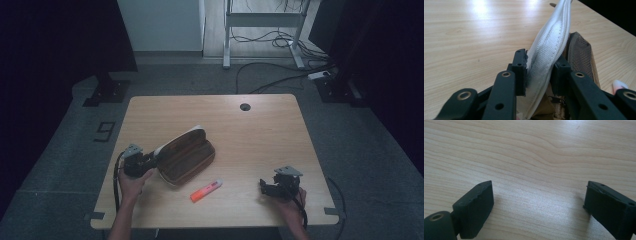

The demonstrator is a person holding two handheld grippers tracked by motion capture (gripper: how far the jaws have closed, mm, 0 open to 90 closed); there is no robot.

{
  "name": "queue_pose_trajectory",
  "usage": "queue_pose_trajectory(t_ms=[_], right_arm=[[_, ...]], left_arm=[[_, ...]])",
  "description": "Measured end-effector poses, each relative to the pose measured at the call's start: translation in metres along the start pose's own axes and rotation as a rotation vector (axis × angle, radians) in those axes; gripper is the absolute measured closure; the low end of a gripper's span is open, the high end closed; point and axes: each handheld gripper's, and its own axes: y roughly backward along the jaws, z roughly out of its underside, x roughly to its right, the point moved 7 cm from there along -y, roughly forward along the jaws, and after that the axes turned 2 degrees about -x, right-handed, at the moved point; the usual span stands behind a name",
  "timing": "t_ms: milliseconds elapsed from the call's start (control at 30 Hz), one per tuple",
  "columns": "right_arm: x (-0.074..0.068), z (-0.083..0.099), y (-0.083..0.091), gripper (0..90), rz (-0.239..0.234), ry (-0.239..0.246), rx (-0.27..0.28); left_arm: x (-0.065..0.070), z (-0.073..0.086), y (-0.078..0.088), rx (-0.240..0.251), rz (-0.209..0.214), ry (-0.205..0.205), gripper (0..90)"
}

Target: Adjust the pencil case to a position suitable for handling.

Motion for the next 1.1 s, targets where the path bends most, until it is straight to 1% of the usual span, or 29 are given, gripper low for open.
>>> queue_pose_trajectory(t_ms=[67, 167, 267, 300, 333, 367, 533, 667, 700, 733, 867, 1000, 1067, 1100], right_arm=[[0.0, 0.0, 0.0, 8.4, -0.001, 0.0, 0.001], [0.0, 0.0, 0.0, 8.4, 0.0, 0.0, 0.0], [0.0, 0.0, 0.0, 8.3, 0.0, 0.0, 0.0], [0.0, 0.0, 0.0, 8.3, -0.001, 0.0, 0.001], [0.0, 0.0, 0.0, 8.3, -0.001, 0.0, 0.001], [0.0, 0.0, 0.0, 8.3, -0.001, 0.0, 0.001], [0.0, 0.0, 0.0, 8.4, 0.0, 0.0, 0.0], [0.0, 0.0, 0.0, 8.4, 0.0, 0.0, 0.0], [0.0, 0.0, 0.0, 8.4, -0.001, 0.0, 0.001], [0.0, 0.0, 0.0, 8.4, -0.001, 0.0, 0.001], [0.0, 0.0, 0.0, 8.4, -0.001, -0.001, 0.001], [0.0, 0.0, 0.0, 8.4, -0.001, 0.0, 0.001], [0.0, 0.0, 0.0, 8.4, -0.001, 0.0, 0.001], [0.0, 0.0, 0.0, 8.4, -0.001, 0.0, 0.001]], left_arm=[[-0.001, 0.001, -0.001, -0.008, -0.011, -0.002, 67.2], [-0.002, 0.002, 0.0, -0.008, -0.025, 0.0, 62.0], [-0.002, 0.001, 0.001, -0.009, -0.036, -0.003, 51.7], [-0.002, 0.002, 0.001, -0.012, -0.047, -0.006, 48.7], [-0.002, 0.002, 0.002, -0.014, -0.057, -0.013, 48.7], [-0.001, 0.002, 0.003, -0.012, -0.072, -0.025, 43.2], [0.002, 0.002, 0.01, 0.006, -0.079, -0.038, 32.1], [0.004, 0.002, 0.021, 0.023, -0.108, -0.067, 28.7], [0.006, 0.003, 0.026, 0.029, -0.11, -0.071, 27.5], [0.006, 0.003, 0.026, 0.029, -0.11, -0.071, 27.2], [0.01, 0.006, 0.036, 0.042, -0.117, -0.07, 26.9], [0.019, 0.01, 0.043, 0.057, -0.113, -0.067, 27.1], [0.024, 0.012, 0.045, 0.058, -0.101, -0.069, 27.3], [0.029, 0.013, 0.046, 0.058, -0.09, -0.069, 27.9]])
